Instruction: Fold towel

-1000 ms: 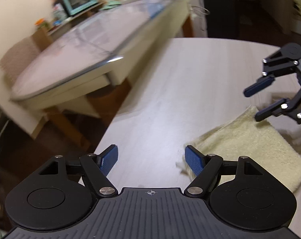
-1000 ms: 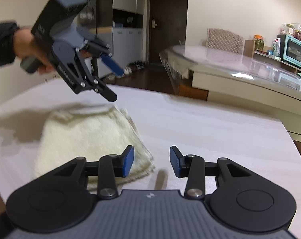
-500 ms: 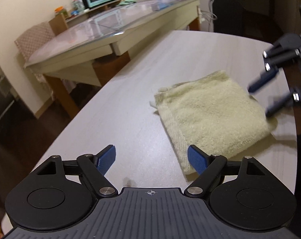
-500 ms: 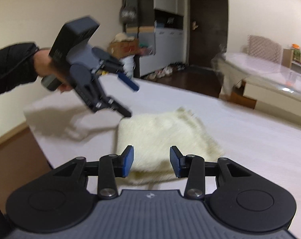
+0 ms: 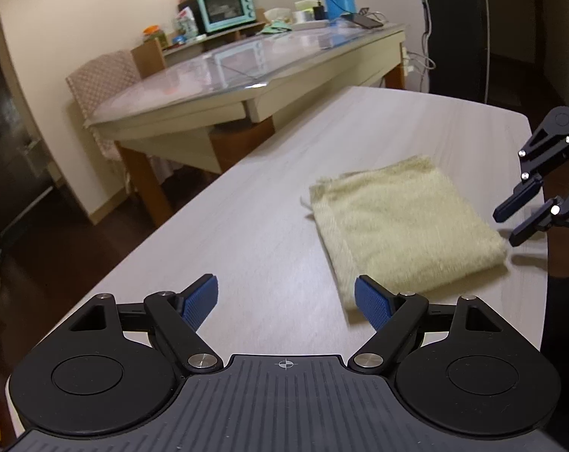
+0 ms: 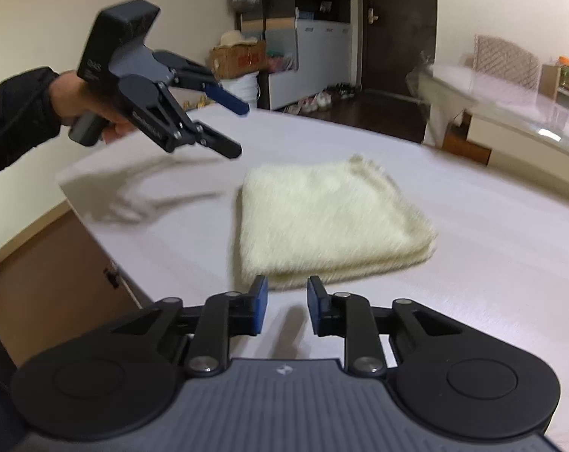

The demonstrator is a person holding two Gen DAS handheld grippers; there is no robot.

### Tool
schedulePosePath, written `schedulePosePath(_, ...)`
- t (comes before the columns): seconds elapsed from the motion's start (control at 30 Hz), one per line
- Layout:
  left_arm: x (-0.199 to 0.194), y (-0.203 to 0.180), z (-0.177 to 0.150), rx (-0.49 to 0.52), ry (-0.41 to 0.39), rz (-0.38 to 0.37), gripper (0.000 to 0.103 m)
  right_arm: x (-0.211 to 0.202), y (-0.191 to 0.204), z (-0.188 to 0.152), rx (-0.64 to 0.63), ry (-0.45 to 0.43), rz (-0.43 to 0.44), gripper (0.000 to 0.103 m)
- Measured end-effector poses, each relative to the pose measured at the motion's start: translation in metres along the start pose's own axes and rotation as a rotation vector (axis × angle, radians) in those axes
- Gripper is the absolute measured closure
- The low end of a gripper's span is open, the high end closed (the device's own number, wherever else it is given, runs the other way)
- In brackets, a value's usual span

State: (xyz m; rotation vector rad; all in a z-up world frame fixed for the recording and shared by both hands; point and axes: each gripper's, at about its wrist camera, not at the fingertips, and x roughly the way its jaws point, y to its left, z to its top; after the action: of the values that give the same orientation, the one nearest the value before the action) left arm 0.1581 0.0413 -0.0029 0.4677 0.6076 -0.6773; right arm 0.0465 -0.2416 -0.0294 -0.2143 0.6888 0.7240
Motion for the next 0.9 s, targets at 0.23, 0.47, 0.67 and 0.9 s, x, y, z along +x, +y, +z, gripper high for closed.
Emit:
schedulePosePath(0.23,-0.019,-0.001,-0.018,-0.060,-0.036,0.041,0.017,0.023,0.028,0.010,-0.045,0.010,0.050,0.076)
schedulePosePath(0.47,-0.036,0.007,-0.031,-0.116,-0.056,0.090,0.016,0.063,0.049,0.038,-0.048,-0.005,0.073,0.074)
schedulePosePath(0.67,-0.051,0.007,-0.038,-0.174,-0.074,0.135,0.015,0.086,0.054,0.052,-0.050,-0.011,0.095,0.071)
schedulePosePath(0.9,-0.057,-0.017,-0.042,-0.259,-0.052,0.219,0.010,0.028,0.029,0.032,0.008,-0.051,-0.003,0.047)
